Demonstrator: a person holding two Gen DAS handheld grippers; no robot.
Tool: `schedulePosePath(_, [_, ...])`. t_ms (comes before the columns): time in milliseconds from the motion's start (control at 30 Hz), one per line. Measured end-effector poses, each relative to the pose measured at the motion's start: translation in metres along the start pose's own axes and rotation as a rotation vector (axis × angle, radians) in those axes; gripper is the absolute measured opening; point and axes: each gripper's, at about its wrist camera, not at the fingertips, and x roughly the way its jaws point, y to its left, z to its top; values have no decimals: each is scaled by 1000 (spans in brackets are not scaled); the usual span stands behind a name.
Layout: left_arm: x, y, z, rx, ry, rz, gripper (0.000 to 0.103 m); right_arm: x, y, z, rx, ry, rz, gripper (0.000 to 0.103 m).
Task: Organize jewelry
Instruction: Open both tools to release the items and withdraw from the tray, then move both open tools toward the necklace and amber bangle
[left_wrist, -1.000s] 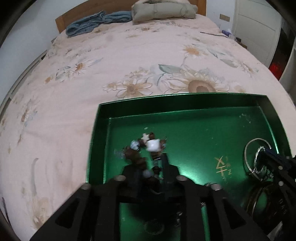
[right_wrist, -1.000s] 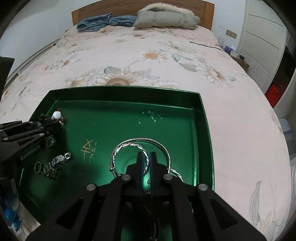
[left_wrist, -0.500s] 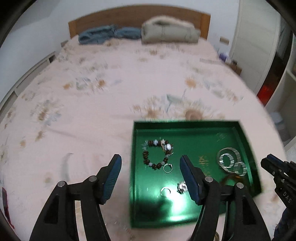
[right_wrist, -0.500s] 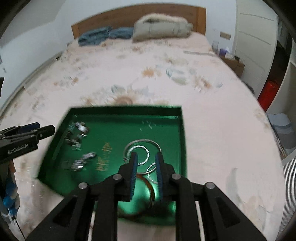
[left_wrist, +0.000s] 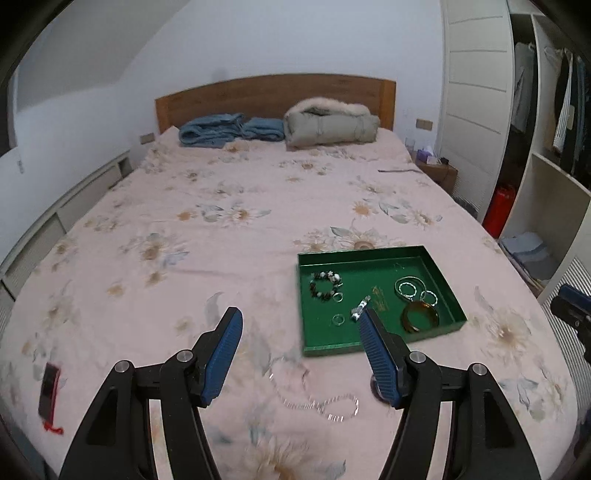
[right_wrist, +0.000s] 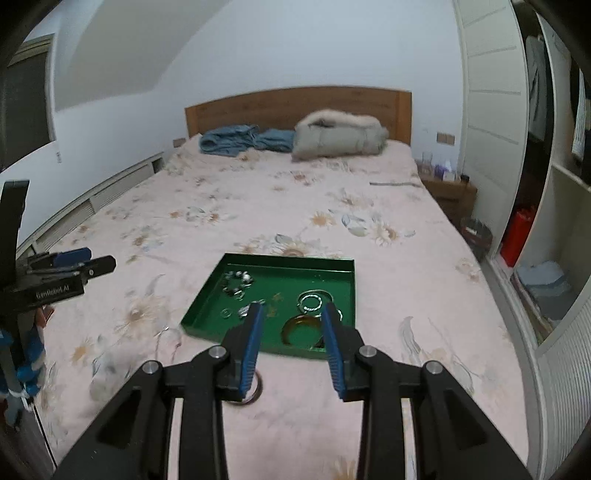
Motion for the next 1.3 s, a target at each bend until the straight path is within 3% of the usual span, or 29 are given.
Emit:
schedulePosePath(267, [-71,9,-51,-5,-56,53,65,-64,32,-46,-36,-29,32,31])
schedulePosePath(667, [-100,12,-124,-62,-25,100,65,-111,42,-106,8,-26,58,31])
schedulePosePath(933, [-119,1,-147,-38,-71,136,65,-122,32,-128,57,-24,56,31])
schedulePosePath(1300, [-130,-18,-160,30,-117,129,65,-122,27,-145,67,-11,14,31])
